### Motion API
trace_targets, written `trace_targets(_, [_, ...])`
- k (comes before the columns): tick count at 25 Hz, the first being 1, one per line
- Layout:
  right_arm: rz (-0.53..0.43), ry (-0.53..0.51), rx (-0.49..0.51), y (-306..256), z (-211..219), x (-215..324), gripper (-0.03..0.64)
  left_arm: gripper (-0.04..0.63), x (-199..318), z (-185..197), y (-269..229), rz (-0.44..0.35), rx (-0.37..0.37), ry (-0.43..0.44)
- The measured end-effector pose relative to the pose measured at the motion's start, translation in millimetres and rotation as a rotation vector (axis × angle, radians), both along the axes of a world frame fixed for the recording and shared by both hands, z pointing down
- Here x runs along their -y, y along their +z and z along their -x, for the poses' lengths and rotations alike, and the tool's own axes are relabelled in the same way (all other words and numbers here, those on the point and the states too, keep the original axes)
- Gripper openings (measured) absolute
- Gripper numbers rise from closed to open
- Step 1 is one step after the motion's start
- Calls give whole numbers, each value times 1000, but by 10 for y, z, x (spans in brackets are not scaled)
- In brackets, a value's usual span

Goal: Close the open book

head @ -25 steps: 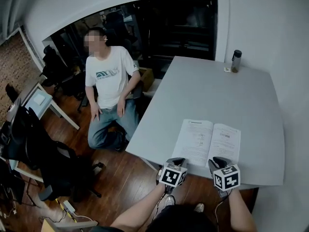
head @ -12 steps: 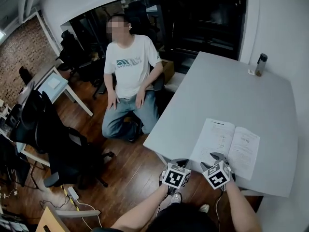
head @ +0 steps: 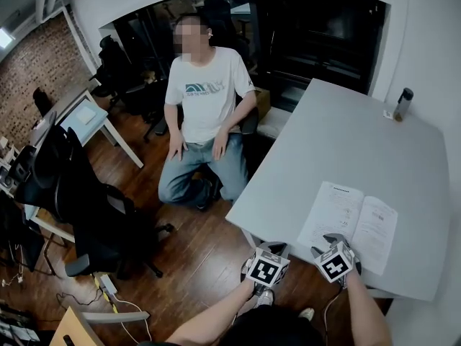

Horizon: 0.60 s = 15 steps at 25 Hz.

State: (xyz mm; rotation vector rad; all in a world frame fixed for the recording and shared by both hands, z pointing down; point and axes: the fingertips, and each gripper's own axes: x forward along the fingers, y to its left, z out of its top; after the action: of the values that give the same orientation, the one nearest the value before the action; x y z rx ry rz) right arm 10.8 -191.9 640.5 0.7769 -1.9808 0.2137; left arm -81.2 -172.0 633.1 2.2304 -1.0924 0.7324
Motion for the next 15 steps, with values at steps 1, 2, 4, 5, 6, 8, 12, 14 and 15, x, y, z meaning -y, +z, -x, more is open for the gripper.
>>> trace_targets(1, [11, 18, 16, -4, -2, -1, 200, 5, 16, 5, -7, -4, -2, 9])
trace_targets(2, [18, 37, 33, -8, -11, -7, 179, 5, 24, 3, -17, -7, -4, 17])
trace_targets(4, [12, 76, 55, -63, -33, -35, 131, 5, 15, -31, -22, -5, -10, 34])
trace_targets(5, [-5, 99, 64, -127, -47, -38, 99, 5, 13, -65, -19, -5, -13, 45])
trace_targets(6, [-28, 125, 75, -199, -69, -23, 49, 5, 21, -104, -21, -8, -15, 55])
trace_targets(8, [-66, 172, 113, -323, -132, 22, 9, 5, 47, -186, -46, -16, -16, 64])
trace_targets(12, [-88, 285, 258, -558, -330, 62, 8, 5, 58, -350, -141, -26, -18, 63])
trace_targets(14, [-98, 347, 331, -684, -477, 63, 8, 5, 52, -437, -182, -36, -18, 69])
trace_targets(15, [-109, 375, 357, -745, -566, 56, 8, 5, 54, -480, -198, -39, -19, 71])
